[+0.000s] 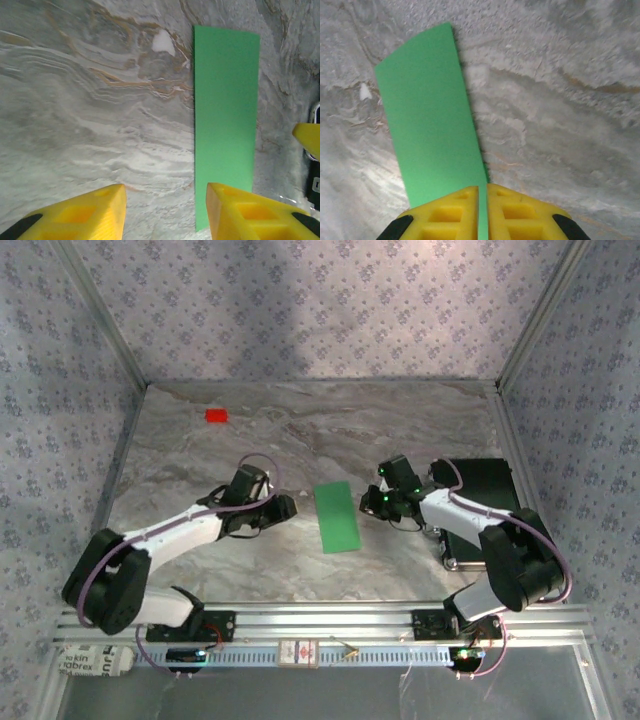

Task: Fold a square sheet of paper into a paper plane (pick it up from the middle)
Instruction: Turn over the paper at the center of the table, then third fold the triangle at the center of the table.

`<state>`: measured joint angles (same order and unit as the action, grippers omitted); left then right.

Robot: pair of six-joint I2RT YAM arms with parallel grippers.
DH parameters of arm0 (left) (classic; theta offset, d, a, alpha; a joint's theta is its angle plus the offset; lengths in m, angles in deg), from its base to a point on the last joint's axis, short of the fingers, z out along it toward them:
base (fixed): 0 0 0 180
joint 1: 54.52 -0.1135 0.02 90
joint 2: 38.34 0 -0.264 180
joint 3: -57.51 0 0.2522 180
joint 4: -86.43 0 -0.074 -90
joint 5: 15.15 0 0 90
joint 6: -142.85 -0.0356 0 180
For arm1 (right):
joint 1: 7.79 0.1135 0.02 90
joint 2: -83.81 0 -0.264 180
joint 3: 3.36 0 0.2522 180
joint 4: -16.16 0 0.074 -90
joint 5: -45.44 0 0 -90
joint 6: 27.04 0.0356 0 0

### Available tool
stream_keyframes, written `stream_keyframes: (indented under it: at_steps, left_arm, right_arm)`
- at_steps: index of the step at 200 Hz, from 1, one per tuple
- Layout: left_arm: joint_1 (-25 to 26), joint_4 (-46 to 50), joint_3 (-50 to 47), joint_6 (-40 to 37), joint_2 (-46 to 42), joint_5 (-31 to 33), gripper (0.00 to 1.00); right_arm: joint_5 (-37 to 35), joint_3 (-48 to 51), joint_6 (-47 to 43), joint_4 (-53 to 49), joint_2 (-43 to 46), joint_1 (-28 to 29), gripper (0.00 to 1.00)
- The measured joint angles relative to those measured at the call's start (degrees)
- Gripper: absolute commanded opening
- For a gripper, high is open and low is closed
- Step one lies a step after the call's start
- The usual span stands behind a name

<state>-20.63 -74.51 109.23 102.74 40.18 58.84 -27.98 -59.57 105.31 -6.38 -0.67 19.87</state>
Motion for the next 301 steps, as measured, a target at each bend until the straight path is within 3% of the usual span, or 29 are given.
stream_keyframes:
  at_steps: [30, 69, 141, 208, 301]
  left_arm:
    - [0.7, -2.9, 2.0, 1.7, 4.7, -3.3, 0.46]
    - [1.2, -5.5, 2.7, 3.5, 7.8, -5.9, 0.47]
    - [2.3, -8.1, 4.4, 5.6, 13.8, -9.0, 0.47]
    - [4.1, -11.5, 7.3, 7.6, 20.5, -10.6, 0.42]
    - [4.1, -11.5, 8.6, 8.3, 22.2, -11.3, 0.34]
  right_arm:
    - [7.3, -0.2, 0.5, 5.1, -4.1, -0.3, 0.08]
    - [11.7, -0.9, 0.8, 7.3, -10.1, -0.3, 0.07]
    - [14.4, 1.9, 1.9, 11.6, -12.0, -1.9, 0.06]
    - [15.6, 3.9, 5.3, 16.0, -12.0, -2.2, 0.05]
    - [15.6, 4.0, 6.2, 16.3, -12.1, -2.2, 0.05]
